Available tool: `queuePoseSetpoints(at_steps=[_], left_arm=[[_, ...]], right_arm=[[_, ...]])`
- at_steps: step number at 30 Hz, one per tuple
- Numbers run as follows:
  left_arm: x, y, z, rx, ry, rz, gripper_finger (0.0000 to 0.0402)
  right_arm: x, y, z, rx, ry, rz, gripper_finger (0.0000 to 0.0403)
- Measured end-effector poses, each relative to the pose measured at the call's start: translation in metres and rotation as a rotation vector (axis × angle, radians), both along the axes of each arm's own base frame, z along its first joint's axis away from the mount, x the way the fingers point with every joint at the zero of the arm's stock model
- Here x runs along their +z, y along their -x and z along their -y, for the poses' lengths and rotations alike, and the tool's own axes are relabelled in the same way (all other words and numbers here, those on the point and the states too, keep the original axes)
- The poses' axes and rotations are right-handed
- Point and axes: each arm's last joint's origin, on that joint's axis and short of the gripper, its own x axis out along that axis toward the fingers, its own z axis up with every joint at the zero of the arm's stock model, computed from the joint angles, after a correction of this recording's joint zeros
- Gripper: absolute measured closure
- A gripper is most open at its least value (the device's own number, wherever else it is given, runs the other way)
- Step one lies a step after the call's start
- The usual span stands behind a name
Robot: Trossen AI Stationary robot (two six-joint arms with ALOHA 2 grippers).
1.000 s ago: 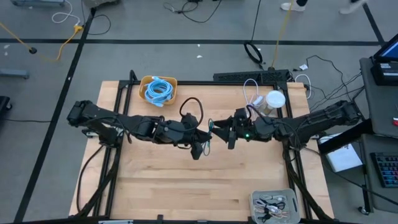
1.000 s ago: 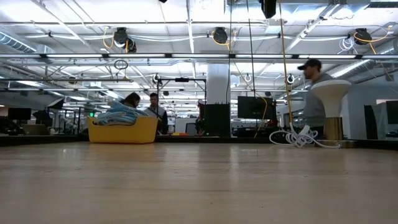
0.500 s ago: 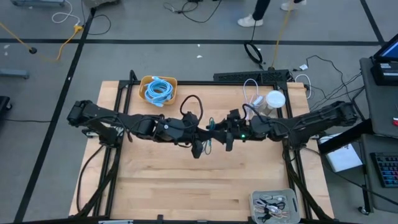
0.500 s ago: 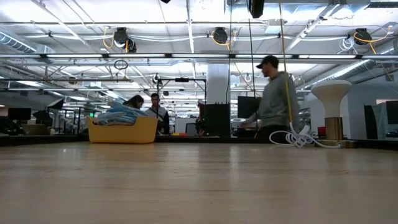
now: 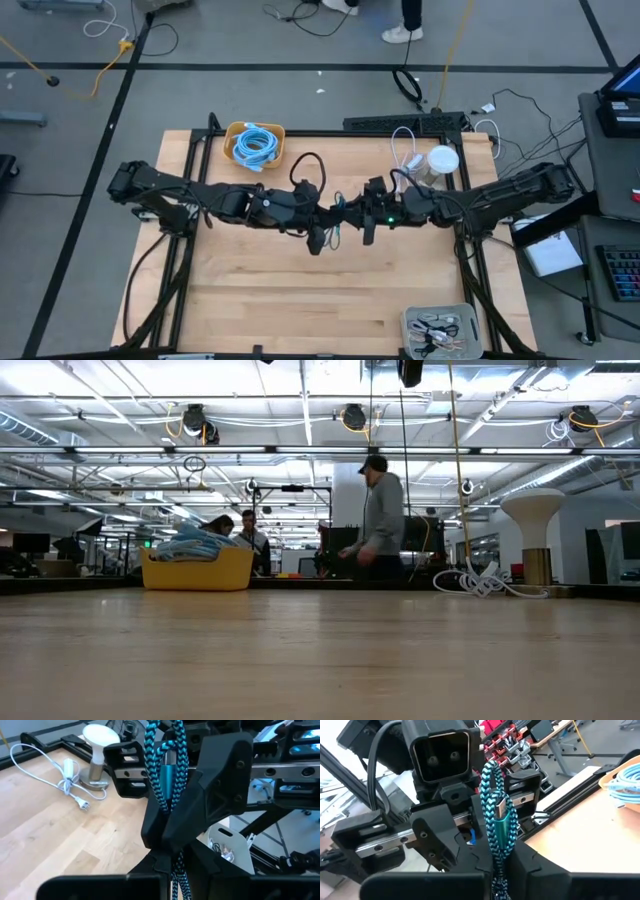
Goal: Pick & Place USB Port
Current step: Put the blue charger cable into the gray bin
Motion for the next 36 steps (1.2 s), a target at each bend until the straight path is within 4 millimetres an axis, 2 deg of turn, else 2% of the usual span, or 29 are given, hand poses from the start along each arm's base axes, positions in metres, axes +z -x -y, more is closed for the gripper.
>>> queuePoseSetpoints(at_steps=[5, 8, 13, 16, 18, 21, 26, 30, 32, 36], left_arm=[[-0.001, 0.000, -0.001, -0.077, 0.026, -0.015, 0.0364], [-0.008, 0.003, -0.001, -0.154, 0.099, -0.101, 0.0303], [-0.031, 0.022, 0.008, -0.267, 0.238, -0.430, 0.0191], [-0.041, 0.035, 0.011, -0.216, 0.201, -0.585, 0.0151], [-0.045, 0.041, 0.012, -0.185, 0.179, -0.651, 0.0138], [-0.048, 0.045, 0.010, -0.157, 0.162, -0.699, 0.0138], [-0.049, 0.046, 0.009, -0.135, 0.138, -0.707, 0.0172], [-0.049, 0.046, 0.009, -0.141, 0.119, -0.706, 0.0204], [-0.049, 0.046, 0.009, -0.140, 0.108, -0.706, 0.0218], [-0.049, 0.045, 0.007, -0.154, 0.090, -0.705, 0.0241]], right_arm=[[0.002, 0.003, 0.000, 0.006, 0.020, -0.008, 0.0378], [0.002, 0.010, 0.001, 0.014, 0.065, -0.064, 0.0381], [0.010, 0.037, 0.008, 0.002, 0.175, -0.164, 0.0390], [0.016, 0.057, 0.012, 0.008, 0.196, -0.209, 0.0389], [0.020, 0.072, 0.014, 0.033, 0.208, -0.255, 0.0389], [0.022, 0.098, 0.007, 0.157, 0.212, -0.421, 0.0388], [0.018, 0.149, -0.016, 0.390, 0.214, -0.920, 0.0388], [0.024, 0.181, -0.028, 0.474, 0.283, -1.248, 0.0387], [0.026, 0.186, -0.035, 0.493, 0.349, -1.339, 0.0387], [0.018, 0.175, -0.062, 0.570, 0.438, -1.351, 0.0387]])
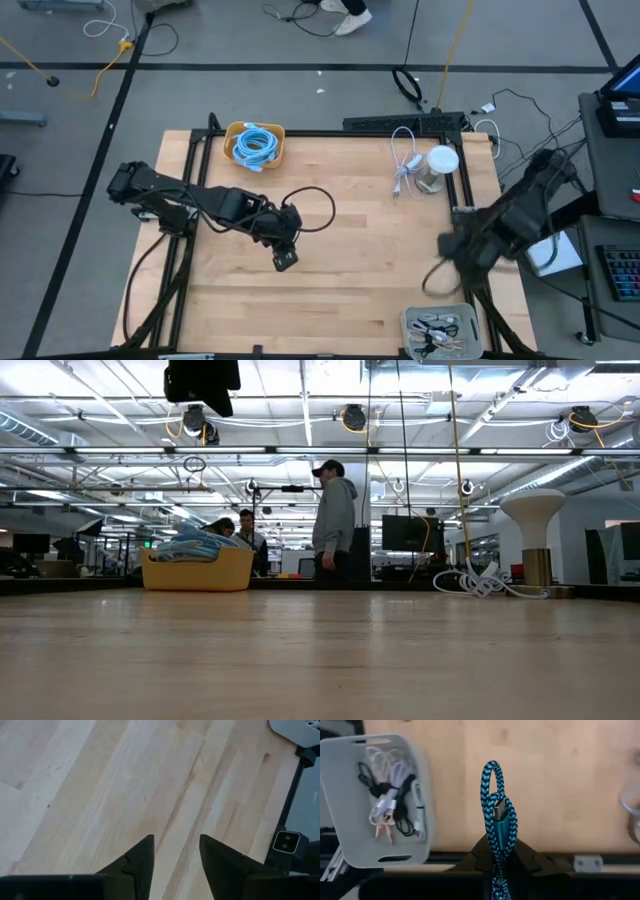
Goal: Pick & Place USB Port
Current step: Put the blue charger cable into the gray bin
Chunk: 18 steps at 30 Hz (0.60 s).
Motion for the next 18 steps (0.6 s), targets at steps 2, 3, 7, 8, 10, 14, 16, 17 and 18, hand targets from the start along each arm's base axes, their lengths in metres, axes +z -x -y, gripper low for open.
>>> queuePoseSetpoints(at_steps=[2, 3, 7, 8, 10, 14, 16, 17, 18], left_arm=[[0.000, 0.000, -0.002, 0.000, 0.002, -0.001, 0.0249], [0.000, -0.001, -0.003, 0.002, 0.004, -0.001, 0.0252], [0.000, -0.001, -0.003, 0.000, 0.016, -0.004, 0.0253], [0.000, -0.001, -0.003, -0.005, 0.023, -0.008, 0.0252], [0.000, 0.000, -0.002, -0.015, 0.036, -0.015, 0.0253], [0.000, 0.000, -0.002, -0.024, 0.047, -0.021, 0.0254], [0.000, 0.000, -0.002, -0.031, 0.046, -0.021, 0.0254], [-0.001, 0.001, -0.002, -0.033, 0.050, -0.023, 0.0254], [-0.001, 0.001, -0.002, -0.037, 0.051, -0.024, 0.0254]], right_arm=[[-0.009, -0.009, -0.019, 0.068, 0.005, -0.014, 0.0387], [-0.014, -0.012, -0.029, 0.105, 0.010, -0.029, 0.0387], [-0.037, -0.017, -0.071, 0.222, 0.028, -0.073, 0.0386], [-0.042, -0.016, -0.079, 0.237, 0.028, -0.083, 0.0386], [-0.051, -0.015, -0.095, 0.242, 0.025, -0.086, 0.0386], [-0.065, -0.017, -0.126, 0.207, -0.062, -0.039, 0.0386], [-0.072, -0.021, -0.139, 0.174, -0.106, -0.020, 0.0386], [-0.076, -0.024, -0.145, 0.158, -0.122, -0.014, 0.0386], [-0.080, -0.026, -0.150, 0.146, -0.136, -0.006, 0.0386]])
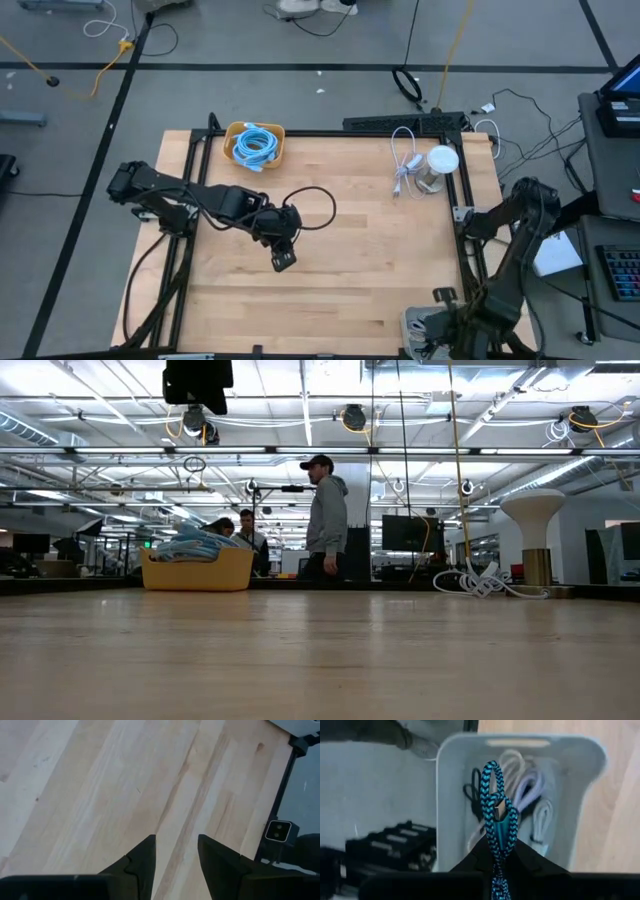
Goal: Pick & Place USB Port
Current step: Put the blue charger cable into the gray bin, then return to Home Position
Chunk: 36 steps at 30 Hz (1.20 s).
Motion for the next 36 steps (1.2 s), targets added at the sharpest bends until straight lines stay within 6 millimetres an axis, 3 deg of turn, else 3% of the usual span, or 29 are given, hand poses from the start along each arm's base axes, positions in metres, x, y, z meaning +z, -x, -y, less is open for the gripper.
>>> queuePoseSetpoints(at_steps=[9, 20, 26, 30, 36], left_arm=[[0.000, 0.001, 0.002, -0.031, 0.007, -0.004, 0.0254], [-0.001, 0.006, 0.019, -0.058, 0.008, -0.016, 0.0254], [-0.001, 0.009, 0.028, -0.055, 0.005, -0.018, 0.0254], [-0.001, 0.010, 0.031, -0.051, -0.006, -0.014, 0.0254], [-0.001, 0.010, 0.031, -0.048, -0.007, -0.014, 0.0254]], right_arm=[[-0.033, -0.004, -0.024, -0.038, 0.040, -0.038, 0.0386], [-0.054, -0.013, -0.023, -0.018, 0.162, -0.047, 0.0386], [-0.055, -0.013, -0.019, -0.060, 0.221, -0.029, 0.0383], [-0.055, -0.015, -0.013, -0.089, 0.254, -0.061, 0.0353], [-0.055, -0.013, -0.013, -0.085, 0.243, -0.083, 0.0268]])
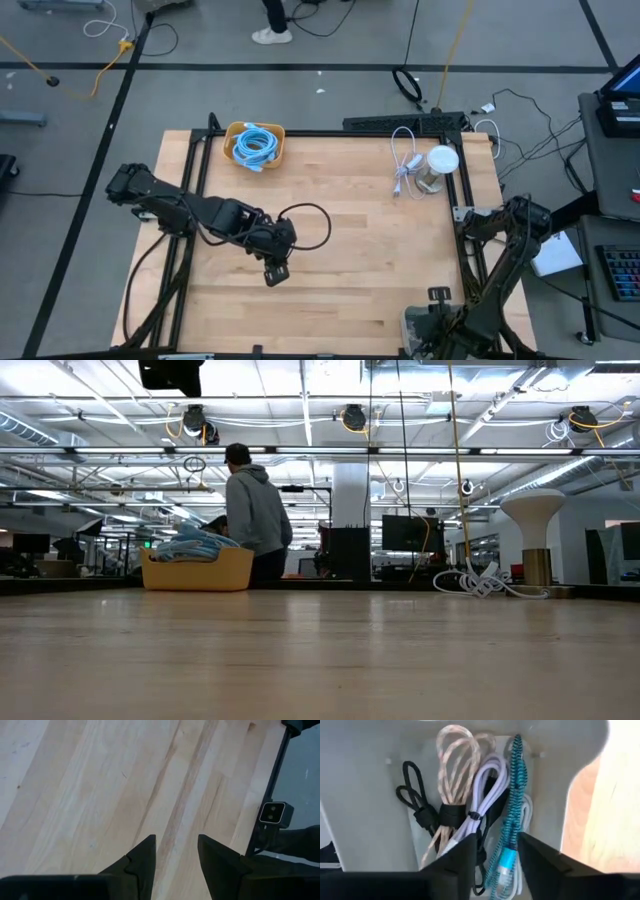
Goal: Pick & Place USB Port
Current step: Return to Home Position
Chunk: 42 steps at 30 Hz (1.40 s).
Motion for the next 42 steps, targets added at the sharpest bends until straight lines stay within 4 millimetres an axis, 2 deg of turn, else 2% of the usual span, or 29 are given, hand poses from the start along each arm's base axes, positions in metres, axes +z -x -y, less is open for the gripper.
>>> queuePoseSetpoints(at_steps=[5, 7, 9, 13, 16, 19, 22, 24, 26, 27, 31, 37, 40, 42], left_arm=[[0.000, 0.000, 0.000, 0.007, -0.004, 0.002, 0.0254], [0.000, -0.001, 0.000, 0.011, -0.010, 0.008, 0.0254], [0.001, -0.002, 0.000, 0.013, -0.016, 0.027, 0.0254], [0.004, -0.008, -0.001, 0.021, -0.028, 0.102, 0.0254], [0.008, -0.014, -0.004, 0.043, -0.032, 0.167, 0.0254], [0.011, -0.020, -0.008, 0.065, -0.037, 0.223, 0.0254], [0.012, -0.022, -0.010, 0.078, -0.030, 0.248, 0.0254], [0.012, -0.023, -0.011, 0.081, -0.029, 0.249, 0.0254], [0.012, -0.023, -0.011, 0.084, -0.024, 0.248, 0.0254], [0.012, -0.023, -0.011, 0.085, -0.024, 0.248, 0.0254], [0.012, -0.023, -0.011, 0.100, -0.014, 0.245, 0.0254], [0.012, -0.023, -0.011, 0.126, 0.022, 0.235, 0.0254], [0.012, -0.022, -0.010, 0.136, 0.050, 0.220, 0.0254], [0.012, -0.022, -0.010, 0.141, 0.063, 0.215, 0.0254]], right_arm=[[0.006, 0.001, 0.002, -0.011, -0.021, 0.008, 0.0210], [0.018, 0.002, 0.008, -0.003, -0.036, 0.044, 0.0198], [0.034, 0.001, 0.022, -0.027, -0.013, 0.097, 0.0195], [0.089, -0.008, 0.072, -0.138, 0.126, 0.355, 0.0206], [0.141, -0.010, 0.123, -0.286, 0.212, 0.646, 0.0225], [0.186, 0.000, 0.175, -0.485, 0.207, 0.936, 0.0253], [0.208, 0.021, 0.212, -0.494, 0.211, 1.074, 0.0299], [0.213, 0.038, 0.228, -0.448, 0.202, 1.125, 0.0343], [0.211, 0.052, 0.238, -0.324, 0.185, 1.141, 0.0385], [0.208, 0.060, 0.243, -0.264, 0.165, 1.145, 0.0392], [0.186, 0.085, 0.254, -0.119, 0.033, 1.157, 0.0385], [0.106, 0.105, 0.264, -0.143, -0.064, 1.112, 0.0401], [0.074, 0.106, 0.262, -0.134, -0.154, 1.167, 0.0400], [0.059, 0.106, 0.262, -0.133, -0.210, 1.224, 0.0402]])
